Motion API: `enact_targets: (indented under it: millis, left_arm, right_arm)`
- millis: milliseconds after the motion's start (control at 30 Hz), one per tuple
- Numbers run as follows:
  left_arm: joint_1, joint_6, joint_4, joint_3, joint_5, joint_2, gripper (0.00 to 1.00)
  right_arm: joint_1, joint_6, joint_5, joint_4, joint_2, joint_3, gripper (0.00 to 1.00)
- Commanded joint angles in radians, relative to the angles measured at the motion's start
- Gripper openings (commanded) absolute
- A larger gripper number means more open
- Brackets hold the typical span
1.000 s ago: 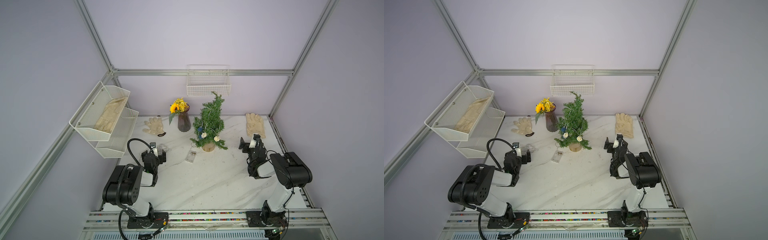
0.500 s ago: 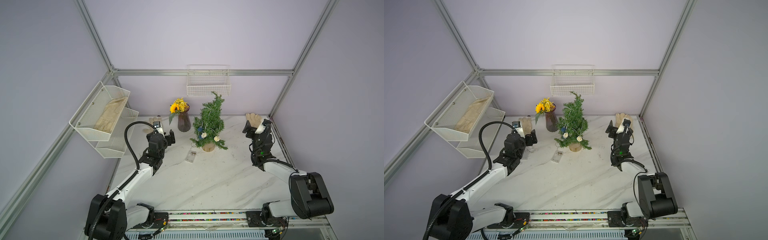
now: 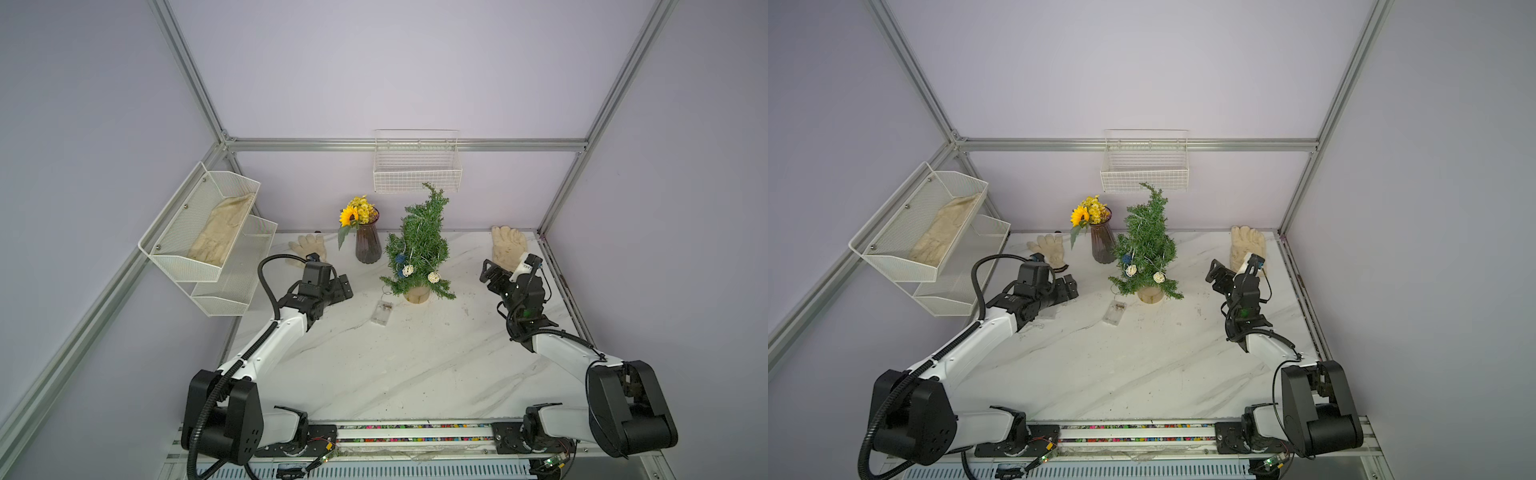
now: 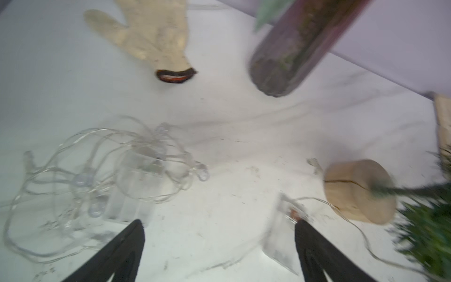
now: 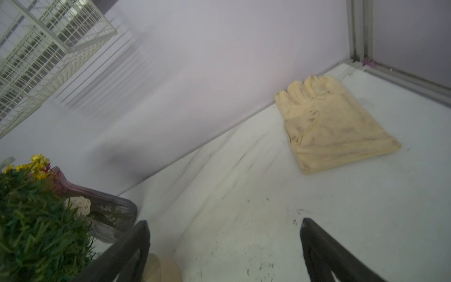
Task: Remove string lights from the small christmas tree
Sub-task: Pick up the light string from the Christmas tree.
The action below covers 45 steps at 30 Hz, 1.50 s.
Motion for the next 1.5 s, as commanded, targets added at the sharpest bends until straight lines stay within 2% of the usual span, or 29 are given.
enact_targets:
  millis: [0, 100, 233, 333, 400, 467, 533, 700, 867, 967, 1100, 1267, 1467]
  left_arm:
    - [-0.093, 0.046, 0.050, 0.131, 0.053, -0.054, 0.89]
    - [-0.118, 0.026, 0.077, 0.156, 0.107, -0.061, 0.83]
    - [-0.126, 0.013, 0.112, 0.197, 0.183, -0.067, 0.83]
    - [-0.126, 0.027, 0.206, 0.190, 0.265, -0.077, 0.84]
    - [-0.126, 0.046, 0.341, 0.143, 0.376, -0.096, 0.83]
    - [-0.126, 0.034, 0.461, 0.091, 0.430, -0.113, 0.78]
    - [-0.126, 0.033, 0.492, 0.084, 0.446, -0.116, 0.73]
    - [-0.158, 0.096, 0.455, 0.130, 0.440, -0.110, 0.65]
    - [-0.243, 0.223, 0.406, 0.171, 0.353, -0.086, 0.62]
    - [-0.283, 0.266, 0.395, 0.190, 0.308, -0.051, 0.56]
    - [-0.304, 0.273, 0.402, 0.208, 0.255, -0.015, 0.51]
    - [-0.315, 0.257, 0.437, 0.219, 0.243, 0.023, 0.47]
    - [-0.324, 0.259, 0.461, 0.232, 0.235, 0.049, 0.46]
  right_arm:
    - [0.052, 0.032, -0.037, 0.167, 0.030, -0.057, 0.97]
    - [0.085, 0.016, 0.019, 0.125, 0.065, -0.023, 0.97]
    - [0.177, -0.055, 0.148, 0.150, 0.076, -0.016, 0.91]
    - [0.204, -0.055, 0.156, 0.171, 0.092, -0.020, 0.84]
    - [0.209, -0.051, 0.171, 0.177, 0.095, -0.025, 0.79]
    - [0.211, -0.039, 0.170, 0.176, 0.096, -0.029, 0.74]
    - [0.210, -0.012, 0.154, 0.172, 0.097, -0.033, 0.73]
    - [0.210, 0.099, 0.059, 0.237, 0.123, -0.082, 0.72]
    - [0.210, 0.103, 0.077, 0.216, 0.156, -0.060, 0.72]
    - [0.209, 0.111, 0.068, 0.230, 0.162, -0.064, 0.71]
    - [0.209, 0.106, 0.079, 0.230, 0.159, -0.064, 0.69]
    - [0.209, 0.104, 0.079, 0.213, 0.155, -0.060, 0.66]
    - [0.209, 0.102, 0.071, 0.211, 0.150, -0.057, 0.63]
